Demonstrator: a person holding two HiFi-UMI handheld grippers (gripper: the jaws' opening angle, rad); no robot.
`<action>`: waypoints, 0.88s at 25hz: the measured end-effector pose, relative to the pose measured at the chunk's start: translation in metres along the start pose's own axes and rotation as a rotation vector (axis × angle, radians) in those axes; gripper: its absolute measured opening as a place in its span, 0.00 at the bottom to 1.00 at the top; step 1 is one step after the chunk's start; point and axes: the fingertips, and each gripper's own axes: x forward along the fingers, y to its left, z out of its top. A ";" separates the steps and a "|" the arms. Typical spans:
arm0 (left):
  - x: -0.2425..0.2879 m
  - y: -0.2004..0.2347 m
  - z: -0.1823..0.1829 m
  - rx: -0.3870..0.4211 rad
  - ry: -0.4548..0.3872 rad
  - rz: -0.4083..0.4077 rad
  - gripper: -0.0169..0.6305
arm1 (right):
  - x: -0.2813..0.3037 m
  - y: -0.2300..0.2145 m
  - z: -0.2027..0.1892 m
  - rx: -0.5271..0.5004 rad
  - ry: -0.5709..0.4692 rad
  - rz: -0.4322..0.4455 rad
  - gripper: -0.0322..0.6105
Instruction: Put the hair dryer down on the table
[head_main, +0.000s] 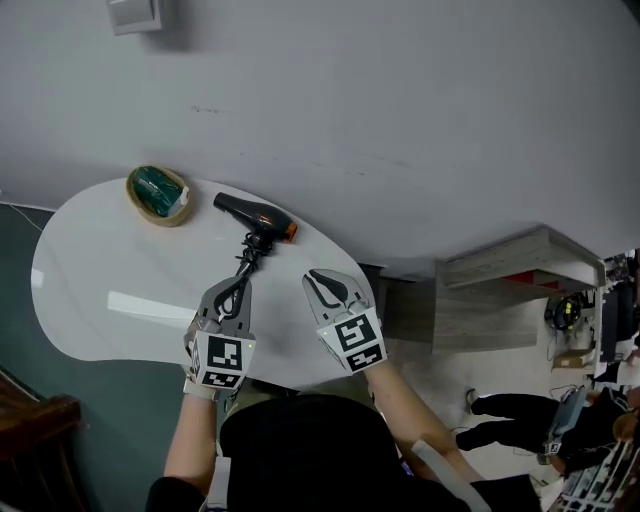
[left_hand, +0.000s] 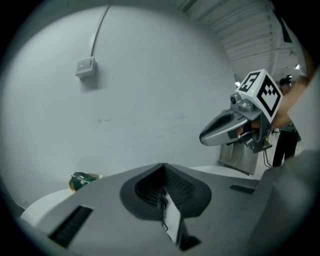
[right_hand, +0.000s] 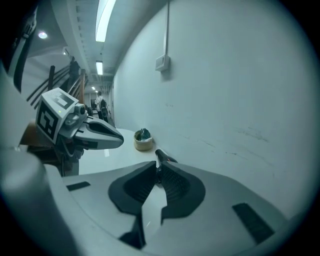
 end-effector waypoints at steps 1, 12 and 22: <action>-0.007 0.000 0.006 -0.003 -0.032 -0.010 0.04 | -0.005 0.003 0.002 0.000 -0.010 -0.005 0.12; -0.057 0.011 0.038 -0.074 -0.210 -0.087 0.04 | -0.051 0.032 0.023 0.020 -0.122 -0.089 0.11; -0.079 0.017 0.037 -0.088 -0.243 -0.082 0.04 | -0.067 0.040 0.034 0.017 -0.177 -0.149 0.11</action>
